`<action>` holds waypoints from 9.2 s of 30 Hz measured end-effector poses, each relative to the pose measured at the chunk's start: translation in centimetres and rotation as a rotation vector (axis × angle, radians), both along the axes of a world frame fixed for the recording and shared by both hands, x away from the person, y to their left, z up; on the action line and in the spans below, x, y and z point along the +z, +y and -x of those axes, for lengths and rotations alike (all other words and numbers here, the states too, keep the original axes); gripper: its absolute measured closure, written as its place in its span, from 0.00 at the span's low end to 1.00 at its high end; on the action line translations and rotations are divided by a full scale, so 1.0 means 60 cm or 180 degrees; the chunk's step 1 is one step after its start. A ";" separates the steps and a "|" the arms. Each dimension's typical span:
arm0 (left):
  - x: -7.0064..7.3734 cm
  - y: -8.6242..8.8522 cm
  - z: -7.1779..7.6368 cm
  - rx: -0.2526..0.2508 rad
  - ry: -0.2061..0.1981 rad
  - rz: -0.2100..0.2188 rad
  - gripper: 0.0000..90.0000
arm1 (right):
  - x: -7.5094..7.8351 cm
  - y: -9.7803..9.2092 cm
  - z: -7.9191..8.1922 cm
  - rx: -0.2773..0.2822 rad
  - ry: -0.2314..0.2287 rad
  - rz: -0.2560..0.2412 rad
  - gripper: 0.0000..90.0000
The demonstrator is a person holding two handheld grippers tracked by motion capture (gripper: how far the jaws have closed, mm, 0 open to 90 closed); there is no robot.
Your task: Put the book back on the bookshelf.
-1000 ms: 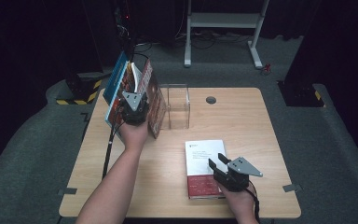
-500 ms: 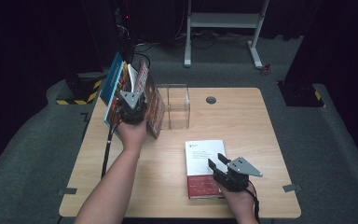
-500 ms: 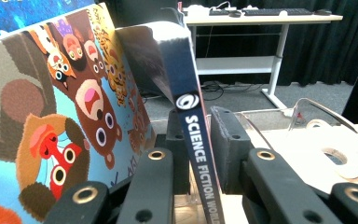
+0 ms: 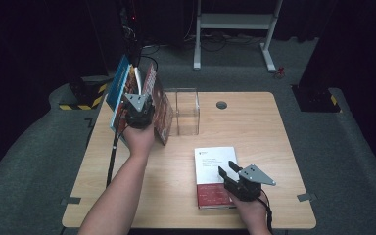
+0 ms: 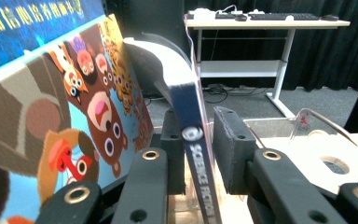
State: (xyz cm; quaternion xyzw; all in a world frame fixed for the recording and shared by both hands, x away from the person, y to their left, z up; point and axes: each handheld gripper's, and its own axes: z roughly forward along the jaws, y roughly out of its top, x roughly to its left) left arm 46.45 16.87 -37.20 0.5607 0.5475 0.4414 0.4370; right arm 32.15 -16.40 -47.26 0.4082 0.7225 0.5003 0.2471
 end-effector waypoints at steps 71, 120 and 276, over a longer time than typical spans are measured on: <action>0.077 0.008 0.006 0.0038 -0.0063 -0.0040 0.72 | 0.002 0.002 0.002 0.0004 -0.0020 -0.0010 0.58; 0.011 -0.016 0.036 -0.0420 0.0154 -0.0088 0.66 | -0.001 0.004 0.002 0.0053 0.0027 0.0028 0.60; -0.257 -0.015 0.215 -0.1854 0.1624 -0.0460 0.21 | -0.051 0.067 -0.008 0.0510 0.1090 0.0348 0.14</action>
